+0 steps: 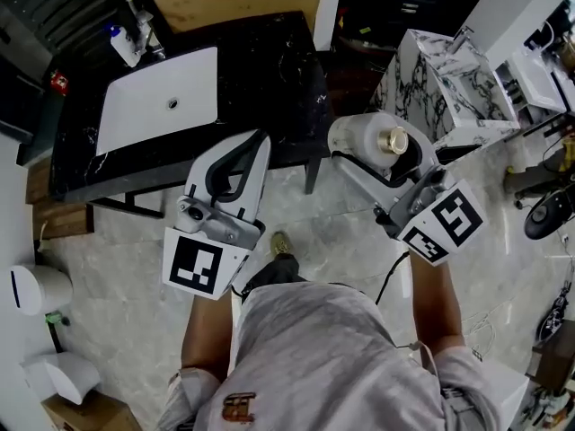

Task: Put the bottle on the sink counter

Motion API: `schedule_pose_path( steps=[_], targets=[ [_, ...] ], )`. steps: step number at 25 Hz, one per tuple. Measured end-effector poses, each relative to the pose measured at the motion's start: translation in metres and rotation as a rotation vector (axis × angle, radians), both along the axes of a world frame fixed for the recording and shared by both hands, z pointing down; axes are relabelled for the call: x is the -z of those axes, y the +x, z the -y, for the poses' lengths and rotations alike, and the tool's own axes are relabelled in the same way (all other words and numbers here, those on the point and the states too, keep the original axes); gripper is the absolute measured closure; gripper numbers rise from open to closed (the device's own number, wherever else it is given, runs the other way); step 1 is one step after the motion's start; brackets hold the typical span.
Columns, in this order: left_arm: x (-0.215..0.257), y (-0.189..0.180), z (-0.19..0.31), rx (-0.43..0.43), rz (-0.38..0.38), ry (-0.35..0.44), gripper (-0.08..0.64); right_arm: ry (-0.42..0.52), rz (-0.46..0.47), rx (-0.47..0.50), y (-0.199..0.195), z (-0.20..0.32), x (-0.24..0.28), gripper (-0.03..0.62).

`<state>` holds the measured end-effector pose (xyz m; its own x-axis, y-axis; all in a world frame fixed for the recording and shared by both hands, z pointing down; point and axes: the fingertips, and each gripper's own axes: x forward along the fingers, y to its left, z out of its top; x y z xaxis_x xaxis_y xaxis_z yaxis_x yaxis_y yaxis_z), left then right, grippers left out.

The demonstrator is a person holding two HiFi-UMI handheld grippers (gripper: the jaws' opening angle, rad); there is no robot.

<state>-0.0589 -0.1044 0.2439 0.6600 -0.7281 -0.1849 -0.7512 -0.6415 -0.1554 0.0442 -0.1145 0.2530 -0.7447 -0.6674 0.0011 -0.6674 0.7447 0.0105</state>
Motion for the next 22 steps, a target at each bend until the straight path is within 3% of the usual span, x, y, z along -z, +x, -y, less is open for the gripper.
schedule_pose_path(
  steps=[11,22],
  targets=[
    [-0.025,-0.031,0.103,-0.087,0.005,-0.048,0.56,-0.053,-0.125,-0.122,-0.025,0.105,-0.043,0.264],
    [-0.061,-0.031,0.153,-0.073,0.008,-0.124,0.56,-0.206,-0.226,-0.127,-0.016,0.174,-0.124,0.264]
  ],
)
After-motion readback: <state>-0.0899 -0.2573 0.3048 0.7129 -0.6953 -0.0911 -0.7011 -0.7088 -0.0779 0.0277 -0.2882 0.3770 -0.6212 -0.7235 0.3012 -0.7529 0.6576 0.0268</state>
